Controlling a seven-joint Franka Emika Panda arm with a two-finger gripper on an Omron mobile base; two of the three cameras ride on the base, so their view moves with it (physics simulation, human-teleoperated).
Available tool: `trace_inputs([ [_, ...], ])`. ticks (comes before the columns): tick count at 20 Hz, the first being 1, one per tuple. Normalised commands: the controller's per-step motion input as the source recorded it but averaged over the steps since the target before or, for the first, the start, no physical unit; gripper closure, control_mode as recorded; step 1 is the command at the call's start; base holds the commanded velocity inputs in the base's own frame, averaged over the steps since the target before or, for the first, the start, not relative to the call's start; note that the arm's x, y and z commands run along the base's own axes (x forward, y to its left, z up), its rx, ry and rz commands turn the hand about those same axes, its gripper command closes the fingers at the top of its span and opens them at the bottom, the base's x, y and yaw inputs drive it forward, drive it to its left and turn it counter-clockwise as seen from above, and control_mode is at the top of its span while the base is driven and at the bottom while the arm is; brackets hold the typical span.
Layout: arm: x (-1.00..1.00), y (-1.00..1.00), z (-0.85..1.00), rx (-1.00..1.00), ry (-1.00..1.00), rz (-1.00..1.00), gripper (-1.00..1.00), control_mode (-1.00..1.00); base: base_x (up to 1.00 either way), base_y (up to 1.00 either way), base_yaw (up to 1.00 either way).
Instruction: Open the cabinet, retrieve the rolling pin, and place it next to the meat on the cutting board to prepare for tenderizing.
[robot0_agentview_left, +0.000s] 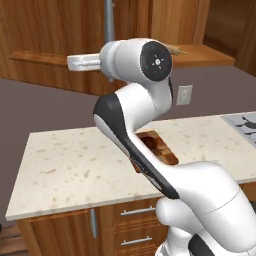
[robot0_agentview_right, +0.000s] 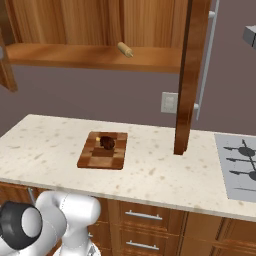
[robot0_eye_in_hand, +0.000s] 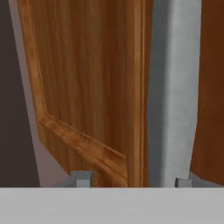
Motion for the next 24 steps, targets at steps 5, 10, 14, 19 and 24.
trace_inputs([
  [5, -0.39, 0.02, -0.14, 0.04, 0.01, 0.07, -1.00, -1.00, 0.00, 0.00, 0.00],
  [10, -0.59, -0.11, -0.15, 0.16, 0.00, 0.12, -1.00, -1.00, 0.00, 0.00, 0.00],
  [14, -0.45, -0.25, -0.31, 0.21, 0.00, 0.10, -1.00, -1.00, 0.00, 0.00, 0.00],
  [19, -0.04, -0.69, -0.11, 0.23, 0.00, 0.09, -1.00, -1.00, 0.00, 0.00, 0.00],
  [24, 0.00, -0.86, 0.00, 0.19, 0.01, 0.10, -1.00, -1.00, 0.00, 0.00, 0.00],
])
